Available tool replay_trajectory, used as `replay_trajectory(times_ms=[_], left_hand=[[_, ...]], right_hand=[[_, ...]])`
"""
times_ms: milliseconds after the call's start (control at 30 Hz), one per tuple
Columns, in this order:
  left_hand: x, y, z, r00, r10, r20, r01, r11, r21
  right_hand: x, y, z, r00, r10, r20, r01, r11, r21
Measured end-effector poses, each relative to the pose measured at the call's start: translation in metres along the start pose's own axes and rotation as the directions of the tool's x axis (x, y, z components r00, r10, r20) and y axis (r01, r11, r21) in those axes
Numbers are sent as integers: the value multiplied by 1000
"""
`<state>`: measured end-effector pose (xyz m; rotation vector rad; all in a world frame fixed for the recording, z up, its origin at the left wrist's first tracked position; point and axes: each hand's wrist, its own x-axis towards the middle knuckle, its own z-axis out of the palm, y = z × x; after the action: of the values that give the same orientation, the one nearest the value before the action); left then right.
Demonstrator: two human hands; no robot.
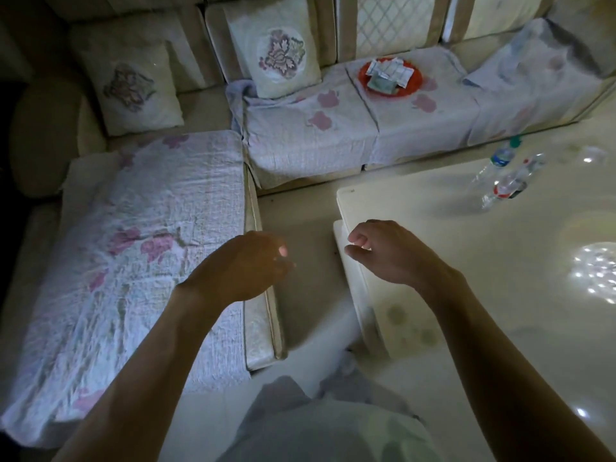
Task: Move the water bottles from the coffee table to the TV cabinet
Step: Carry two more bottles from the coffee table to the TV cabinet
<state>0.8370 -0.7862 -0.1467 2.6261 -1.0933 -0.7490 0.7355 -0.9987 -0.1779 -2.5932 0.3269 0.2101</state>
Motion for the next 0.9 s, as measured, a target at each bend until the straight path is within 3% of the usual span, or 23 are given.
replay_trajectory(times_ms=[233, 467, 900], left_hand=[[53, 4, -28, 997, -64, -40, 62, 996, -65], [99, -36, -53, 991, -125, -39, 121, 988, -98], [213, -146, -138, 997, -72, -41, 67, 993, -101]], right_hand=[[68, 22, -28, 996, -82, 19, 83, 996, -36], [146, 10, -33, 989, -93, 111, 96, 995, -21], [293, -25, -59, 989, 55, 138, -48, 997, -53]])
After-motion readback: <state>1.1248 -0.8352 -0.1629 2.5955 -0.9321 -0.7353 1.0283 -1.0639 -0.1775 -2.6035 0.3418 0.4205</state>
